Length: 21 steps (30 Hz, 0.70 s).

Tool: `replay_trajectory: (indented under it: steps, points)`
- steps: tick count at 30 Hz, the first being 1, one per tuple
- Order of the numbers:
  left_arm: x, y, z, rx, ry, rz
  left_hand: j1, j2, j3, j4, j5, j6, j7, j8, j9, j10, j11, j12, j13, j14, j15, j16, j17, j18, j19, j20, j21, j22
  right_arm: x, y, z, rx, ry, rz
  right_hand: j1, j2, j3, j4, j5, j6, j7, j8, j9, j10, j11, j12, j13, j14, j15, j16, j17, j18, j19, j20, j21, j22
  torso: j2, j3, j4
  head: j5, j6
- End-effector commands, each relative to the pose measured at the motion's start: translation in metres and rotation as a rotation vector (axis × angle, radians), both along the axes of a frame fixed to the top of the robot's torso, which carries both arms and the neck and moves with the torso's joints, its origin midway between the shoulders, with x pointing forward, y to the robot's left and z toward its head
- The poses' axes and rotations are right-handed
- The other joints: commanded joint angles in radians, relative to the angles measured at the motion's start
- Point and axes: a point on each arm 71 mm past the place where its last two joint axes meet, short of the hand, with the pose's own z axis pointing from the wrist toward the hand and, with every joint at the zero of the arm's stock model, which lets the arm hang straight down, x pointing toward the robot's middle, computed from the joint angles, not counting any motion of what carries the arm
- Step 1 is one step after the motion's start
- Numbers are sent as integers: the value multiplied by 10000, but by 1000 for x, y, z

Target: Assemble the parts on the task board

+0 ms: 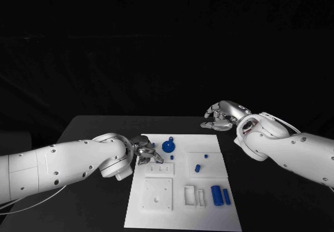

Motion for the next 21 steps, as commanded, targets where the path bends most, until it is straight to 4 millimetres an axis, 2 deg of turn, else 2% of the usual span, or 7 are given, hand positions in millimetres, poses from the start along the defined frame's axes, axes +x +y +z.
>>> replay_trajectory:
  steps: [1,10,12,14,17,19,21]
  points:
    - [0,-2,0,418,-469,-83,-39,114,44,-51,241,1341,-1000,113,3614,-199,-254,121,34,250,-604,87,-32,145,59,-1400,71,-31,1,1,3,401,18,65,84,-14,-15,77,70,-26,38,-40,-14,-75,-24,-47,-22,-76,-15,-60,-18,285,-66,8,-63,2,-31,14,5,-19,-78]
    - [2,-8,-10,734,-562,-188,-193,191,45,-98,540,1497,-1045,121,3836,-214,-298,397,99,303,-628,290,-111,195,78,-1398,228,-114,1,3,4,434,-7,86,91,-14,-28,99,92,-21,40,-39,-15,-89,-21,-54,-41,-87,-12,-80,-23,285,-84,10,-80,4,-10,8,17,6,-180]
    - [1,-9,-13,781,-520,-236,-253,217,45,-151,793,1553,-1063,117,3900,-230,-313,482,111,315,-636,353,-141,209,100,-1393,281,-132,1,3,4,434,-8,79,96,-14,-31,106,109,-21,40,-39,-16,-93,-21,-56,-48,-89,-11,-85,-24,285,-89,10,-84,6,-3,3,11,15,-182]
    - [2,-11,-16,829,-550,-274,-349,254,76,-235,1273,1630,-1090,143,3980,-231,-324,581,124,333,-641,439,-160,199,127,-1359,229,-169,1,3,5,434,-5,79,98,-14,-34,111,122,-22,41,-40,-17,-96,-20,-57,-54,-91,-11,-90,-25,285,-92,10,-87,8,4,-1,3,15,-196]
    - [3,-12,-20,870,-490,-282,-510,338,101,-385,1765,1691,-1105,152,4080,-248,-352,710,119,344,-646,540,-208,201,197,-1343,199,-187,1,3,5,436,-9,76,100,-18,-43,120,143,-24,42,-42,-18,-102,-19,-59,-62,-94,-9,-97,-27,285,-99,10,-93,10,-4,-5,3,0,-240]
    - [3,-12,-22,892,-429,-320,-594,385,105,-452,1996,1725,-1118,166,4117,-247,-362,770,121,357,-648,587,-223,204,219,-1340,196,-186,1,3,5,437,-6,80,101,-16,-48,128,167,-25,43,-43,-19,-107,-18,-60,-69,-98,-8,-103,-27,285,-105,10,-97,12,-3,-4,1,0,-251]
    - [4,-13,-24,899,-408,-312,-594,385,105,-452,1996,1725,-1118,166,4117,-247,-362,770,121,357,-648,587,-223,204,219,-1340,196,-186,1,3,5,442,-11,90,101,-16,-48,128,167,-25,43,-43,-19,-107,-18,-60,-69,-98,-8,-103,-27,285,-105,10,-97,12,5,1,-7,-6,-278]
